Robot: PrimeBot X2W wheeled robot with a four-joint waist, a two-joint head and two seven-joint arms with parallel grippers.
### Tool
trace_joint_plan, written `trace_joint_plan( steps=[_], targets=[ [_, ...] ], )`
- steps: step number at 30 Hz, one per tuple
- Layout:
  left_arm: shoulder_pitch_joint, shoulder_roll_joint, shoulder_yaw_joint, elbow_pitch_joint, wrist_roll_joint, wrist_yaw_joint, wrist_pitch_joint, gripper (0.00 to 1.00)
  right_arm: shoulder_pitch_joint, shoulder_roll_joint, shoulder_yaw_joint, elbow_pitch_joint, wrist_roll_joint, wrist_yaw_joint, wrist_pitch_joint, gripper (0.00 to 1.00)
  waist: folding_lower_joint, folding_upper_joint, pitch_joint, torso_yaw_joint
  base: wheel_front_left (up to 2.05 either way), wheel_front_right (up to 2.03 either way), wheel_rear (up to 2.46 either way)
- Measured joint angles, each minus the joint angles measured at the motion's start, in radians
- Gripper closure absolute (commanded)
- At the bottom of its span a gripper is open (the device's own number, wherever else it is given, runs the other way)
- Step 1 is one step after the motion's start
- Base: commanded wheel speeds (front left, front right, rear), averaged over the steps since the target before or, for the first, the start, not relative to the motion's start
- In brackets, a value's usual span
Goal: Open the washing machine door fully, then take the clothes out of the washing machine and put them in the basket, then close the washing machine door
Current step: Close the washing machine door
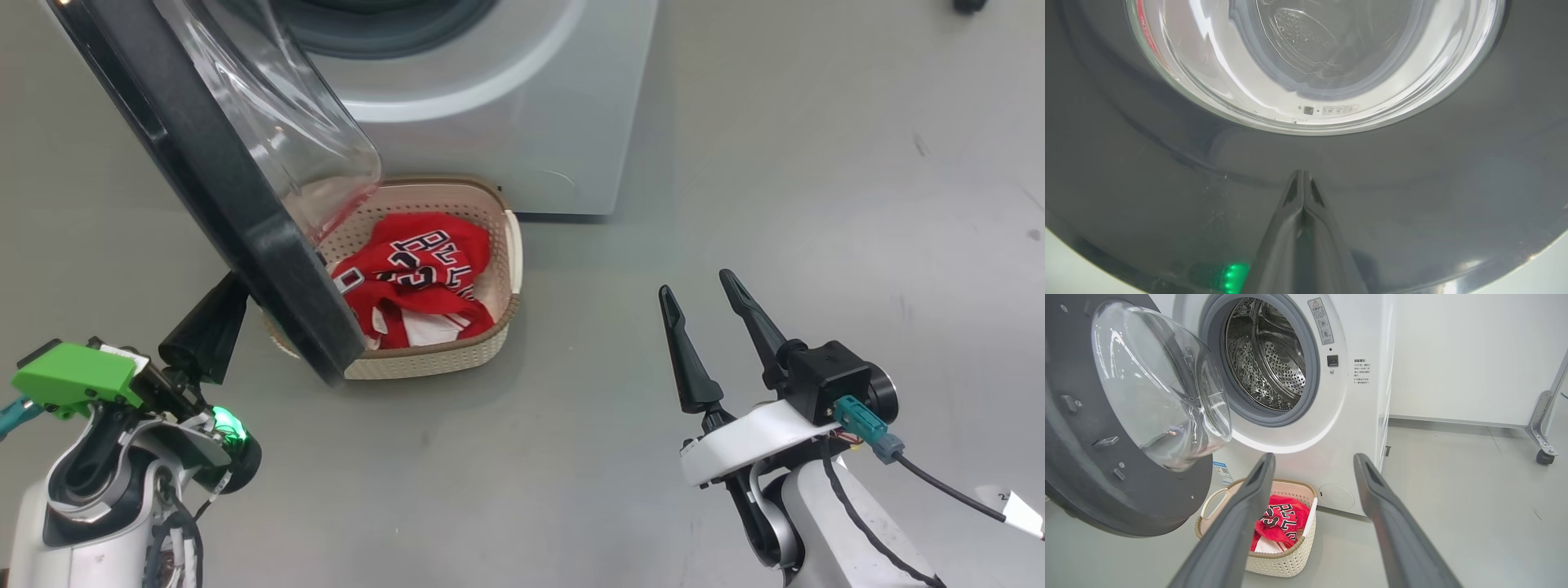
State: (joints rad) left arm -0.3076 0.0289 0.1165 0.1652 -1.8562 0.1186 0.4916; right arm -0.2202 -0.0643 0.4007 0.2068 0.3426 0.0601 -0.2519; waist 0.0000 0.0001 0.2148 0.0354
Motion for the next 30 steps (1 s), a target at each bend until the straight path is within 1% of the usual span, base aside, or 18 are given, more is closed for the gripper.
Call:
trace_joint_plan(
  steps=[11,25,30],
  targets=[
    [-0.012,0.001,-0.008,-0.018,0.001,0.001,-0.043,1.00,-0.009,0.002,0.000,-0.015,0.003,-0.001,0.000,0.00,0.0000,0.0000,0.035,-0.125,0.00,0.00,0.00],
    [-0.116,0.001,-0.016,-0.016,0.031,0.008,-0.124,1.00,-0.026,0.006,-0.001,-0.044,0.024,-0.002,0.000,0.00,0.0000,0.0000,0.102,-0.276,0.00,0.00,0.00],
    [-0.171,0.002,-0.019,-0.002,0.039,0.008,-0.160,1.00,-0.035,0.008,-0.001,-0.057,0.027,-0.010,0.000,0.00,0.0000,0.0000,0.136,-0.322,0.00,0.00,0.00]
  ],
)
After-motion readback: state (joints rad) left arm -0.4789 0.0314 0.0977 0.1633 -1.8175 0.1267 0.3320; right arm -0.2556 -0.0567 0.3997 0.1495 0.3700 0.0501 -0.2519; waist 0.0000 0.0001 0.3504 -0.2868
